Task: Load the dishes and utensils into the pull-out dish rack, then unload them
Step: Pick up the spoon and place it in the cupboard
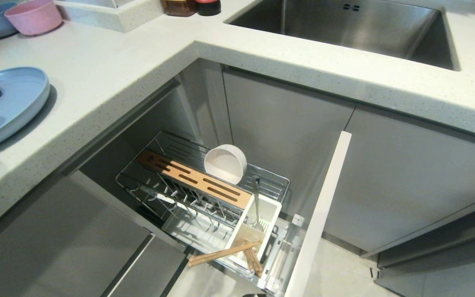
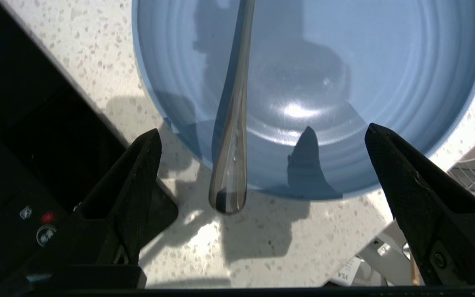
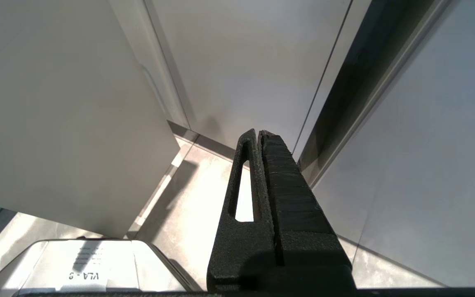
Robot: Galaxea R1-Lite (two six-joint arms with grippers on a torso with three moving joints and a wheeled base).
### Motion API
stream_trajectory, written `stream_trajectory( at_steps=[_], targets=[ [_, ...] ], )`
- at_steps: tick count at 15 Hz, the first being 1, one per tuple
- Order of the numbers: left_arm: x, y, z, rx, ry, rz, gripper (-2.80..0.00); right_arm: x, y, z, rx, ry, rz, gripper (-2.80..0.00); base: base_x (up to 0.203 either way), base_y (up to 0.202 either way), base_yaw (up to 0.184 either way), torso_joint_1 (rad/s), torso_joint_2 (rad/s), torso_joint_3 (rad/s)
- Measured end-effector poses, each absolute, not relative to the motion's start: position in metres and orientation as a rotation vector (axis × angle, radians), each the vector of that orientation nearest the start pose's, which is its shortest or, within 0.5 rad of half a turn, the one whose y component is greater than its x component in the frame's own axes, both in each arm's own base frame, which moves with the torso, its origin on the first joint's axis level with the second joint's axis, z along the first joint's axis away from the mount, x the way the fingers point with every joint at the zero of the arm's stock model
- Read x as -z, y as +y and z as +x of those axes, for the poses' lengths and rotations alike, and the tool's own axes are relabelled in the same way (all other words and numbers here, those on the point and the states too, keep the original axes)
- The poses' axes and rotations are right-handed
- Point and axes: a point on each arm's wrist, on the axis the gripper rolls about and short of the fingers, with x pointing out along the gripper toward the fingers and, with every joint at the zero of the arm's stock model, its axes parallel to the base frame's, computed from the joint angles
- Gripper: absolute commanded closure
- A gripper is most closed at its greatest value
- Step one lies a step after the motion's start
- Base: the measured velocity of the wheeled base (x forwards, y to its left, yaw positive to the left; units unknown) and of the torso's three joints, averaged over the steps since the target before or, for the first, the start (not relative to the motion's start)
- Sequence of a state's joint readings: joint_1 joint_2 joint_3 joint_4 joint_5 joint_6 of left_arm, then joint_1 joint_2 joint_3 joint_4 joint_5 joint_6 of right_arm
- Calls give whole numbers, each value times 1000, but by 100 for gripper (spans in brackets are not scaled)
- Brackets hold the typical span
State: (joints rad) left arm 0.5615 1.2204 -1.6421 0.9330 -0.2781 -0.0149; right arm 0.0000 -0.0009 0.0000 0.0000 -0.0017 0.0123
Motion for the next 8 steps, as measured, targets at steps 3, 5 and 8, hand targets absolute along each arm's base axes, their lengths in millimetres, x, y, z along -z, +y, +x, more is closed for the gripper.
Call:
stream_trajectory(
  at_steps=[3, 5, 8],
  targets=[
    [-370, 58, 104, -275, 467, -223, -280, -75, 0, -23, 2, -1, 12, 0, 0, 0, 0, 0, 0, 0],
    [-368, 58, 107, -265, 480, -226, -280, -75, 0, -23, 2, -1, 12, 0, 0, 0, 0, 0, 0, 0],
    [-366, 58, 110, -256, 486, -226, -280, -75, 0, -23, 2, -1, 12, 0, 0, 0, 0, 0, 0, 0]
  ],
)
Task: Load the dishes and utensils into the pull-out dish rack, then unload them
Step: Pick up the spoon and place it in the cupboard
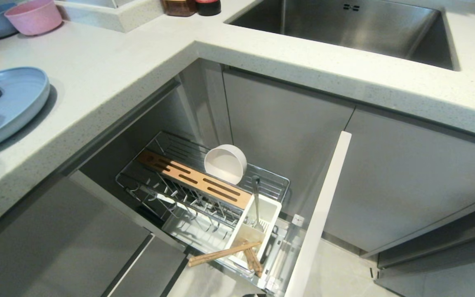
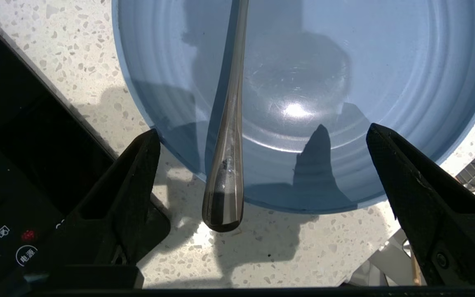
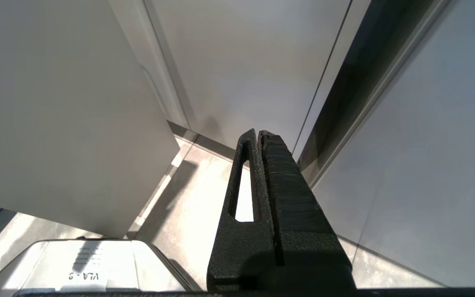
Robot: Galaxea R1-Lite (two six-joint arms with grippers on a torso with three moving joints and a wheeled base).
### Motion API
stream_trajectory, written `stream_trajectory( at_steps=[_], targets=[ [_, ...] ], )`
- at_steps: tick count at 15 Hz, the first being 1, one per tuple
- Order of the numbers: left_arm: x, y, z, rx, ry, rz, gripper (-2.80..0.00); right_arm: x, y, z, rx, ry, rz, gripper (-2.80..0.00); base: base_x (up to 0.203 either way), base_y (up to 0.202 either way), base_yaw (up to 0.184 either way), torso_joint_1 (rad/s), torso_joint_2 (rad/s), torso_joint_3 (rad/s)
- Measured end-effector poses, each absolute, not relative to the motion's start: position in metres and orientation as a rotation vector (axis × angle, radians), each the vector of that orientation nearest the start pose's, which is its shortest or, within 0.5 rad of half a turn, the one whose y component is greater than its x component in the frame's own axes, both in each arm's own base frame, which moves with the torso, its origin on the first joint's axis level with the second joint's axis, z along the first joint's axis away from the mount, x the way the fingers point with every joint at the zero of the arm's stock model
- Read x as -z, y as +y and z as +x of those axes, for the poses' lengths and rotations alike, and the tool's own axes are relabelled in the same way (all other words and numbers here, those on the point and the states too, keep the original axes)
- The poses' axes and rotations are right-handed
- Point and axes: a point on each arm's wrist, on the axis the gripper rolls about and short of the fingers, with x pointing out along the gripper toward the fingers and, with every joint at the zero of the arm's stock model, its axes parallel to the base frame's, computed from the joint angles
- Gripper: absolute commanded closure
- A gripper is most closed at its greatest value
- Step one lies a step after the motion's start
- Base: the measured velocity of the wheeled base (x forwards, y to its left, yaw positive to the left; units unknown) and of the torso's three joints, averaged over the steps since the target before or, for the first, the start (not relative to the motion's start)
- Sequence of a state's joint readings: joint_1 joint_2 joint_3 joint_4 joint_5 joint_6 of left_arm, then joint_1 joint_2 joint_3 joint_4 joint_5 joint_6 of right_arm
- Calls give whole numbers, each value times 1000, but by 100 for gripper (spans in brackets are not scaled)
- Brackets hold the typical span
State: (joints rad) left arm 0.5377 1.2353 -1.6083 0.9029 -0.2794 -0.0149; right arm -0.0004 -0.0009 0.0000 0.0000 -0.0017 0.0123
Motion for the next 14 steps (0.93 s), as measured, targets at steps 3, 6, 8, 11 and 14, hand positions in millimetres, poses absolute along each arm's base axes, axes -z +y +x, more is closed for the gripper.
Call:
stream_trajectory(
  at_steps=[3, 6, 8, 11, 14],
  targets=[
    [-365, 59, 111, -246, 486, -228, -280, -75, 0, -23, 2, -1, 12, 0, 0, 0, 0, 0, 0, 0],
    [-365, 60, 113, -229, 479, -230, -280, -75, 0, -23, 2, -1, 12, 0, 0, 0, 0, 0, 0, 0],
    [-370, 61, 117, -228, 440, -212, -280, -75, 0, -23, 1, -1, 12, 0, 0, 0, 0, 0, 0, 0],
    [-374, 62, 119, -228, 416, -200, -280, -75, 0, -23, 2, -1, 12, 0, 0, 0, 0, 0, 0, 0],
    [-374, 62, 123, -208, 420, -198, -280, -75, 0, -23, 2, -1, 12, 0, 0, 0, 0, 0, 0, 0]
  ],
)
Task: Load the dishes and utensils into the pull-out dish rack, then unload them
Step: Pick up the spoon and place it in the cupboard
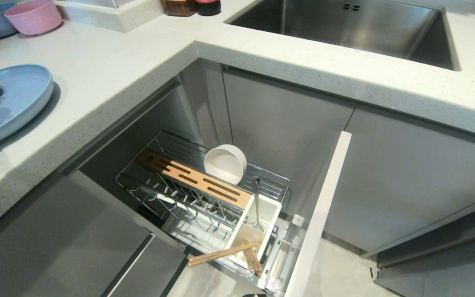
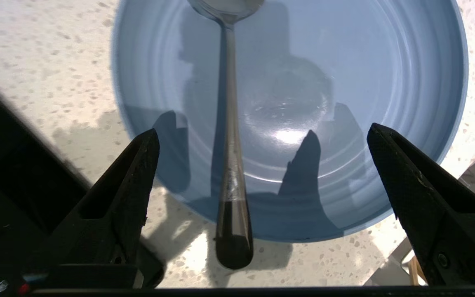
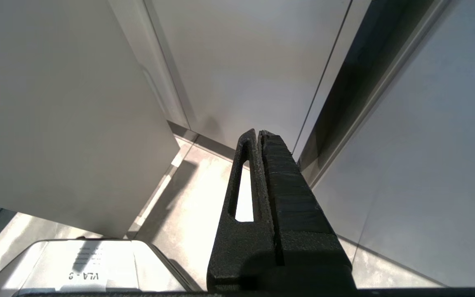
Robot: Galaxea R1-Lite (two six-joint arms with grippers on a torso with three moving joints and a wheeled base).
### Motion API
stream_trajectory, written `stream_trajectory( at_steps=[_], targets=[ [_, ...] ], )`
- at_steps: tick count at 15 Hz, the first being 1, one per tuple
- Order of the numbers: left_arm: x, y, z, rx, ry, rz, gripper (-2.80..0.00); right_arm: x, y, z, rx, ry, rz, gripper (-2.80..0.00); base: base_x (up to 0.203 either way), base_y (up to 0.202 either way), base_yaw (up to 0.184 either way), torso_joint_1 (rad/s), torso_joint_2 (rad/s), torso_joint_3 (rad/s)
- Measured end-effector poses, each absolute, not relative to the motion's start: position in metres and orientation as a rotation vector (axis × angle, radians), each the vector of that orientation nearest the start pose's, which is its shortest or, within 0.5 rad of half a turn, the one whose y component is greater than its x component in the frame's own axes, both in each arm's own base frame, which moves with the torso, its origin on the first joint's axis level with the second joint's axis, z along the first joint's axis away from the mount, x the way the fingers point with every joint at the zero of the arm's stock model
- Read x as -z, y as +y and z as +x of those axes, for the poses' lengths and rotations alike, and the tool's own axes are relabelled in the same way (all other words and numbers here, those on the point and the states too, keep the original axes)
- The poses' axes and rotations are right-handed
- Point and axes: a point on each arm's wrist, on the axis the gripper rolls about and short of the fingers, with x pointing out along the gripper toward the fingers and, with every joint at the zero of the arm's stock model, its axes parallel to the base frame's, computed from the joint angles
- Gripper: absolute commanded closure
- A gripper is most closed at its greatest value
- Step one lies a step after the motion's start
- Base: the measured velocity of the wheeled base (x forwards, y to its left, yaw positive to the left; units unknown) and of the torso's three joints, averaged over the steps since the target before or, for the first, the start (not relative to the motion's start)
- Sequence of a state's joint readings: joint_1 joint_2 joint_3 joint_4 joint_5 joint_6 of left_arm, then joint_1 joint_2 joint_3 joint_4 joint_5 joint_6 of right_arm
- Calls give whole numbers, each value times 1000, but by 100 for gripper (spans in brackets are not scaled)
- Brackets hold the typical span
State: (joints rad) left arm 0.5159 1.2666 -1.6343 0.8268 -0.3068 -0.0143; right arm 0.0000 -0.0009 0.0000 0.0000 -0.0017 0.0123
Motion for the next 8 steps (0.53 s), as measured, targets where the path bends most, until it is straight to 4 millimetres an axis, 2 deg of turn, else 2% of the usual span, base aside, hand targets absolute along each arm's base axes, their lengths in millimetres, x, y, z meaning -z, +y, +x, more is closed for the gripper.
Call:
stream_trajectory(
  at_steps=[8],
  targets=[
    [-370, 66, 135, -163, 440, -204, -280, -75, 0, -23, 2, -1, 12, 0, 0, 0, 0, 0, 0, 0]
  ],
)
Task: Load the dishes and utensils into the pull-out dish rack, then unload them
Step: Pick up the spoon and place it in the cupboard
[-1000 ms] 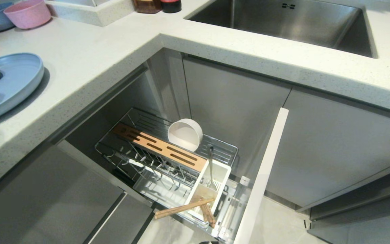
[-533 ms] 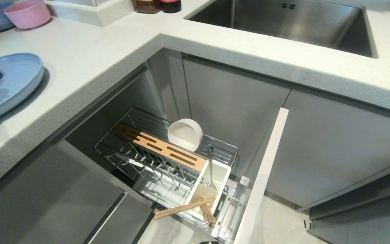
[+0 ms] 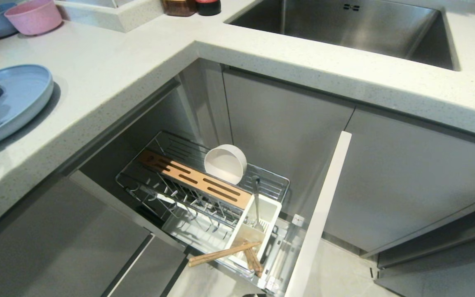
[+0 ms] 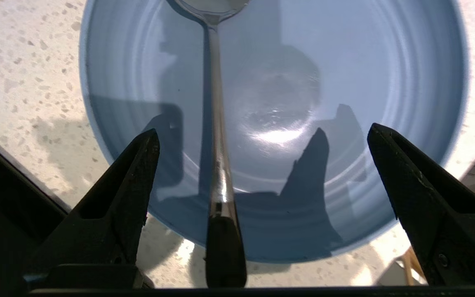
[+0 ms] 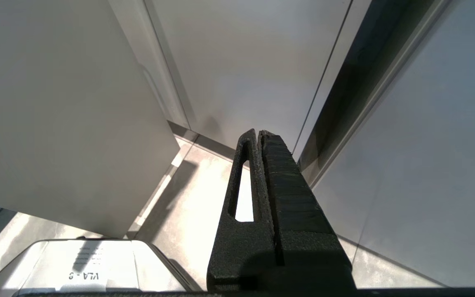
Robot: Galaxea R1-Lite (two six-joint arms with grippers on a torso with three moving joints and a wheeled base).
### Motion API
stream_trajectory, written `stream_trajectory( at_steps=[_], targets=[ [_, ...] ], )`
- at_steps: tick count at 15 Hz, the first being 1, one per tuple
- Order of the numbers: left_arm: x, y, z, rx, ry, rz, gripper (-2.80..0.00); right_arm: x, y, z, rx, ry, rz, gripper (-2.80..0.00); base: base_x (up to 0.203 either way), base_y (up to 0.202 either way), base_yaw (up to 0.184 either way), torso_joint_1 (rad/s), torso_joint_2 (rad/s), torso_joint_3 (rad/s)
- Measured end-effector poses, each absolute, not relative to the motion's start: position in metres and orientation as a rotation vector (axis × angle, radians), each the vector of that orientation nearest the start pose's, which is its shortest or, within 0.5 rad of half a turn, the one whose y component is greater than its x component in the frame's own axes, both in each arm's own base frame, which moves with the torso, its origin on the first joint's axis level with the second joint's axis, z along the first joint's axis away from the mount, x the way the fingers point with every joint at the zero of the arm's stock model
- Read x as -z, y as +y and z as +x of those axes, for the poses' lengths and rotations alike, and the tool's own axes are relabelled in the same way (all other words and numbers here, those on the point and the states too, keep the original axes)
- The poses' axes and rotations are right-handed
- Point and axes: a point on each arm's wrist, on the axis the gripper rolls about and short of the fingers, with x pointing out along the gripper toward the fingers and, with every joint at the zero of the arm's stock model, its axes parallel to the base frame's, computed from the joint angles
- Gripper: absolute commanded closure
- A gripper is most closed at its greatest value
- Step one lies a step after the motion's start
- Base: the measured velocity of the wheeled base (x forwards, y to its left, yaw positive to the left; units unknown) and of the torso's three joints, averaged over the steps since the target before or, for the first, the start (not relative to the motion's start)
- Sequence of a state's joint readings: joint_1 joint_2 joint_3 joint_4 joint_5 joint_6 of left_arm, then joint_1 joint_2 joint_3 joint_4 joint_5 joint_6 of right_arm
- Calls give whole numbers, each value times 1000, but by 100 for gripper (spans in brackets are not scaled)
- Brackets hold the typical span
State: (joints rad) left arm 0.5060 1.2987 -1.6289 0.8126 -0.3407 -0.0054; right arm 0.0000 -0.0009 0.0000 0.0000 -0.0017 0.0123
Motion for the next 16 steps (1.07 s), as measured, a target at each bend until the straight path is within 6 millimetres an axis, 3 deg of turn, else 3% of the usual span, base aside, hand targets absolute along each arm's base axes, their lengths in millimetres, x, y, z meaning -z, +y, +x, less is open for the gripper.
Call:
stream_trajectory(
  at_steps=[16],
  targets=[
    [-363, 71, 147, -163, 487, -161, -280, -75, 0, -23, 2, -1, 12, 0, 0, 0, 0, 0, 0, 0]
  ],
)
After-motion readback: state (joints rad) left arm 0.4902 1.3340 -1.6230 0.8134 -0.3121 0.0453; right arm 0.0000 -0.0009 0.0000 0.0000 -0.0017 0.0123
